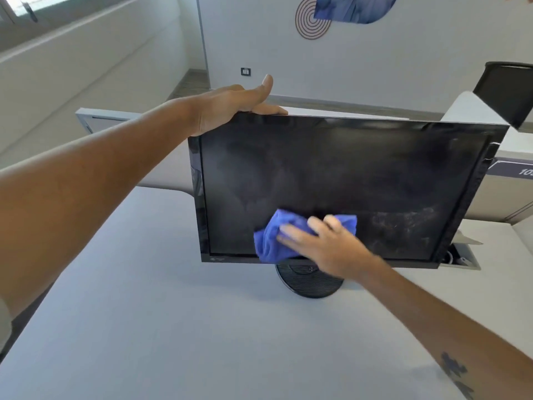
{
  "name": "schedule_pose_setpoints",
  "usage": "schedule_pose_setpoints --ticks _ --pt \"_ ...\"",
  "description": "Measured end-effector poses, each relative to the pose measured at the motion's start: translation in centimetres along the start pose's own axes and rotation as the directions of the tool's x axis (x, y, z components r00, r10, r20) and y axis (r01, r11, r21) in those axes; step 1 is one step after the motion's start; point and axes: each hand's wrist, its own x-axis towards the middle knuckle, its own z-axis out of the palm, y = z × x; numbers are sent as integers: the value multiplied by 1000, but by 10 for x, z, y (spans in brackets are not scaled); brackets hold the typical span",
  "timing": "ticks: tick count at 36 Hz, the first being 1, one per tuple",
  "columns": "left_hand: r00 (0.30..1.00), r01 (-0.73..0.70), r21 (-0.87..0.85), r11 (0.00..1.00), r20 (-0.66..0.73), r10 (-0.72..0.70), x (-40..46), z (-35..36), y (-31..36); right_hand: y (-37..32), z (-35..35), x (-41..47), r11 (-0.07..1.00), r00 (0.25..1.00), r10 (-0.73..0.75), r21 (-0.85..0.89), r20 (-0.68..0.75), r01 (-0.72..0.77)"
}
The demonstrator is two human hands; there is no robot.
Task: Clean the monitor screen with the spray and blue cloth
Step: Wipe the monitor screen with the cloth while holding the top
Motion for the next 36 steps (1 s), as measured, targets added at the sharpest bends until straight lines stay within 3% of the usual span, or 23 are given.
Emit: schedule_pose_setpoints --ticks 2,5,7,15,22,26,29,32,36 --pt "1000 -13 -1 1000 -5 13 2 0 -1 37 -12 15 987 983 151 -48 -108 -157" --pt "1000 -16 5 1000 -12 16 2 -1 -5 94 -30 36 902 883 402 -61 -243 -428" --pt "1000 -24 0 1000 -9 24 2 0 -5 117 -37 40 884 864 444 -44 -237 -466" --pt "999 -25 13 1000 -32 26 2 3 -4 64 -8 -12 929 922 344 -78 -181 -362" --pt "998 -40 -9 999 -43 40 2 6 -1 5 29 -105 998 998 57 -18 31 -56" --pt "998 -53 14 999 -44 53 1 7 0 30 20 -93 996 999 7 -93 -37 -10" --pt "997 -51 27 998 -56 52 0 9 -2 73 5 -67 971 975 159 -156 -155 -183" --pt "997 -49 38 998 -59 51 0 9 -3 118 -14 -43 897 881 388 -106 -271 -428" --pt "997 -52 28 998 -62 53 2 9 0 144 -28 -32 825 789 535 -17 -303 -565"
